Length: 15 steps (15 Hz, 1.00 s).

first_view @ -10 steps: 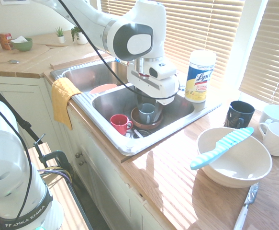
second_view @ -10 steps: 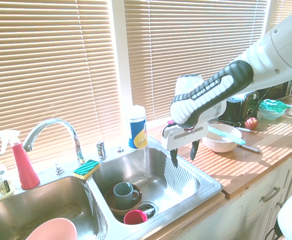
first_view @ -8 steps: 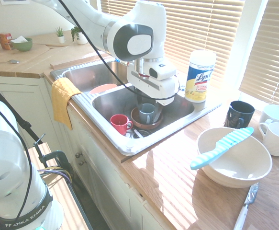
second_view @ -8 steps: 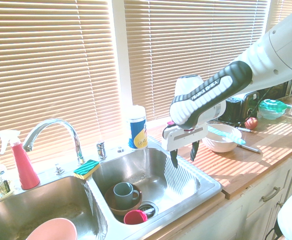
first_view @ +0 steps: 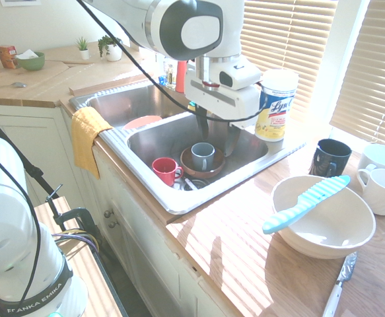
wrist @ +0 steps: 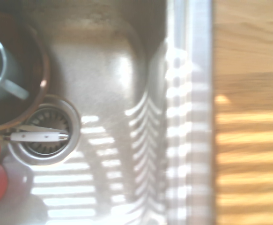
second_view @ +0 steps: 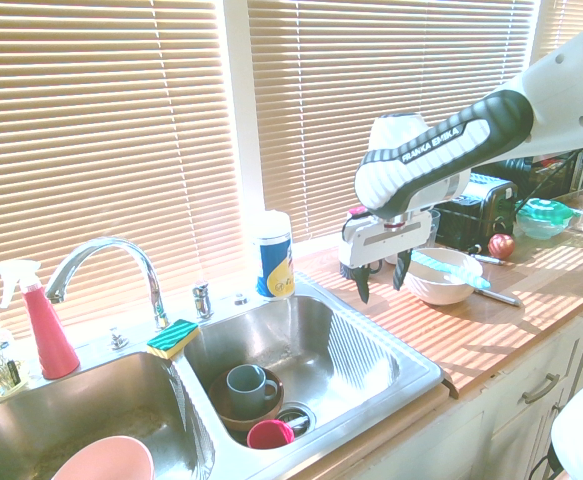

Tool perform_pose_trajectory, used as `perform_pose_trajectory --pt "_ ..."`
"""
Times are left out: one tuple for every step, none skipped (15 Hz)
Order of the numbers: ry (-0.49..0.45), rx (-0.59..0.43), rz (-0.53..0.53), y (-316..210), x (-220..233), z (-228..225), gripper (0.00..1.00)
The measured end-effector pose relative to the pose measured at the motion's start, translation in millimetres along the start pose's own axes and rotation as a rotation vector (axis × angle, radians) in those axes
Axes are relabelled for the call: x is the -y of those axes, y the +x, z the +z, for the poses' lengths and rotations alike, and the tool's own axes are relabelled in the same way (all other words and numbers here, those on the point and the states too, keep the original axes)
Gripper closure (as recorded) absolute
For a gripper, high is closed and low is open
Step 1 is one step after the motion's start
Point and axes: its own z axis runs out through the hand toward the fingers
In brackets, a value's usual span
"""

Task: Put the knife into the sink

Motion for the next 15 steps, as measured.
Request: perform_pose_trajectory --pt "-0.005 -0.002 -0.002 15.1 -13.3 -9.1 0.0" --pt "-0.01 -0.001 -0.004 30.7 -28.8 -17.3 0.0" --pt "-0.017 0.007 -0.012 44.0 -44.3 -22.4 0.0" --pt "-0.028 0.022 -0.029 55.9 -60.5 -23.5 0.0" --pt "-0.043 0.041 -0.054 65.4 -72.8 -22.3 0.0" --pt "-0.058 0.054 -0.082 76.2 -84.3 -19.1 0.0" --pt "-0.068 0.063 -0.098 88.1 -97.2 -14.9 0.0" --pt "-0.073 0.074 -0.091 99.0 -109.6 -9.9 0.0" --pt "-0.075 0.081 -0.074 109.6 -121.9 -6.3 0.0" --pt "-0.079 0.086 -0.055 118.9 -133.3 -3.0 0.0" --pt "-0.082 0.089 -0.033 127.1 -144.1 0.2 0.0" --pt "-0.085 0.091 -0.016 132.7 -152.4 4.6 0.0" --pt "-0.087 0.088 -0.005 137.2 -157.6 10.4 0.0" --pt "-0.089 0.076 0.0 142.2 -160.1 16.0 0.0" --pt "-0.089 0.06 0.0 146.6 -159.9 21.0 1.0"
